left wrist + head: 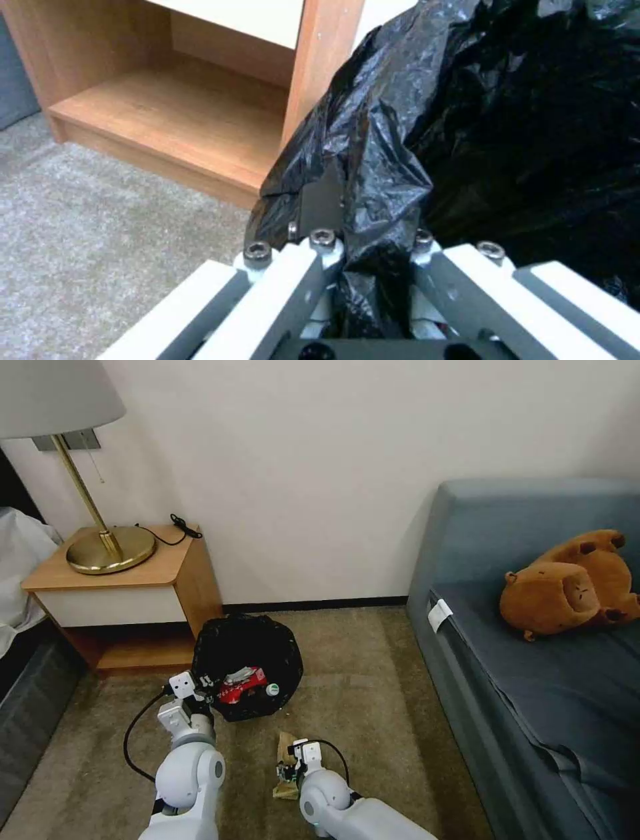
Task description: Pick up the trash bin, then pick up the garbage on the floor and place it into the trash bin.
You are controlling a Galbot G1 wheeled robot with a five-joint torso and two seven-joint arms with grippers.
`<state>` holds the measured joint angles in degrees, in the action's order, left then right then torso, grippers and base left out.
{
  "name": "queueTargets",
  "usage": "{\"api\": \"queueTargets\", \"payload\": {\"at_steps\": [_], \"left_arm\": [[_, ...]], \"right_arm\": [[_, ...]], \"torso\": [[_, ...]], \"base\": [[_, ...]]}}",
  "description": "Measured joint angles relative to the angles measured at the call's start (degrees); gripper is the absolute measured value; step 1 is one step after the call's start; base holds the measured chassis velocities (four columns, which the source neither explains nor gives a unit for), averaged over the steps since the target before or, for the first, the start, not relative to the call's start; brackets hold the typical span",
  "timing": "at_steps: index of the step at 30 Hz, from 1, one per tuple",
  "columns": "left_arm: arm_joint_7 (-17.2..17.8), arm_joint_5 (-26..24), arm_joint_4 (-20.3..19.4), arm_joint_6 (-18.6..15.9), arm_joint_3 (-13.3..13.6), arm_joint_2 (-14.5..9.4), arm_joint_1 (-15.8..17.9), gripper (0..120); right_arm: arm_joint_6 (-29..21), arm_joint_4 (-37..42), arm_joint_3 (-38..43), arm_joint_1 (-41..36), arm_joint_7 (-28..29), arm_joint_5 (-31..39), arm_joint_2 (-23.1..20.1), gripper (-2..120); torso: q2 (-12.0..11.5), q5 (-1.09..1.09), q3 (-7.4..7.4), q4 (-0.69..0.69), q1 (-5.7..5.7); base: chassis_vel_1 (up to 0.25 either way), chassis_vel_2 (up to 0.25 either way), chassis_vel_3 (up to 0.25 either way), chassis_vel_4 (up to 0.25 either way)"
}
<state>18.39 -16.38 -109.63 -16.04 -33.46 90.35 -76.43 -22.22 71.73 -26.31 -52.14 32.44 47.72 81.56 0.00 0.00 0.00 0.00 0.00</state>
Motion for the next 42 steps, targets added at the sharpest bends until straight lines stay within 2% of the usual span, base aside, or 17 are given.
{"api": "queueTargets", "payload": {"at_steps": [1, 2, 4, 6, 7, 10, 11, 14, 16, 25, 35, 38, 40, 42], "left_arm": [[0.00, 0.00, 0.00, 0.00, 0.00, 0.00, 0.00, 3], [0.22, -0.02, 0.00, 0.01, 0.01, 0.09, 0.03, 3], [0.28, -0.04, 0.00, 0.01, 0.01, 0.10, 0.03, 3], [0.30, -0.10, 0.02, 0.01, 0.06, 0.06, 0.03, 3], [0.30, -0.10, 0.02, 0.01, 0.06, 0.06, 0.03, 3], [0.33, -0.16, 0.18, 0.01, 0.05, -0.05, 0.14, 3], [0.33, -0.16, 0.18, 0.01, 0.05, -0.05, 0.14, 3], [0.34, -0.19, 0.18, 0.01, 0.03, -0.10, 0.14, 3], [0.34, -0.20, 0.18, 0.01, -0.02, -0.12, 0.16, 3], [0.34, -0.87, 0.19, -0.29, -0.03, -0.26, 0.40, 3], [0.45, -3.00, -0.19, -1.19, -0.28, -1.15, 0.56, 3], [0.64, -3.72, -0.31, -1.55, -0.01, -1.04, 0.34, 3], [0.74, -3.88, -0.34, -1.74, 0.66, -0.88, 0.04, 3], [0.81, -3.88, -0.34, -1.80, 0.77, -0.88, -0.03, 3]], "right_arm": [[0.00, 0.00, 0.00, 0.00, 0.00, 0.00, 0.00, 57], [0.22, -0.30, 0.11, -0.05, -0.01, -0.27, 0.01, 50], [0.38, -0.46, 0.20, -0.10, -0.03, -0.43, 0.01, 47], [0.68, -0.86, 0.41, -0.23, -0.13, -1.04, 0.05, 37], [0.68, -0.86, 0.41, -0.23, -0.13, -1.04, 0.05, 37], [1.76, -2.27, 0.70, -0.27, -0.48, -3.73, 0.35, 21], [1.76, -2.27, 0.70, -0.27, -0.48, -3.73, 0.35, 21], [2.47, -3.02, 0.98, -0.25, -0.67, -5.20, 0.47, 5], [2.79, -3.24, 1.05, -0.21, -0.66, -5.78, 0.48, 1], [3.47, -2.01, 3.06, -0.18, 0.07, -6.16, 0.37, 0], [4.18, 4.80, 10.28, 2.25, 1.36, -4.70, -1.84, 0], [5.94, 5.70, 13.20, 3.96, 1.19, -6.36, -1.90, 0], [9.48, 6.97, 15.11, 5.58, 0.10, -10.66, -2.12, 0], [10.18, 7.47, 15.48, 6.03, -0.13, -11.35, -2.26, 0]], "torso": [[0.00, 0.00, 0.00, 0.00, 0.00], [0.00, 0.00, 0.00, 0.00, 0.00], [0.00, 0.00, 0.00, 0.00, 0.00], [0.00, 0.00, 0.00, 0.00, 0.00], [0.00, 0.00, 0.00, 0.00, 0.00], [0.00, 0.01, 0.00, 0.01, 0.00], [0.00, 0.01, 0.00, 0.01, 0.00], [0.00, 0.01, 0.00, 0.01, 0.00], [0.00, 0.01, 0.00, 0.01, 0.00], [0.00, -0.01, 0.00, -0.01, 0.00], [0.00, 0.01, 0.00, -0.01, 0.00], [0.00, 0.00, 0.00, 0.00, 0.00], [0.00, 0.00, 0.00, -0.01, 0.00], [0.00, 0.00, 0.01, -0.01, 0.00]], "base": [[0.000, 0.000, 0.000, 0.000], [0.000, 0.000, 0.000, 0.000], [0.000, 0.000, 0.000, 0.000], [0.000, 0.000, 0.000, 0.000], [0.000, 0.000, 0.000, 0.000], [0.000, 0.000, 0.000, 0.000], [0.000, 0.000, 0.000, 0.000], [0.000, 0.000, 0.000, 0.000], [0.000, 0.000, 0.000, 0.000], [0.000, 0.000, 0.000, 0.000], [0.000, 0.000, 0.000, 0.000], [0.000, 0.000, 0.000, 0.000], [0.000, 0.000, 0.000, 0.000], [0.000, 0.000, 0.000, 0.000]]}}
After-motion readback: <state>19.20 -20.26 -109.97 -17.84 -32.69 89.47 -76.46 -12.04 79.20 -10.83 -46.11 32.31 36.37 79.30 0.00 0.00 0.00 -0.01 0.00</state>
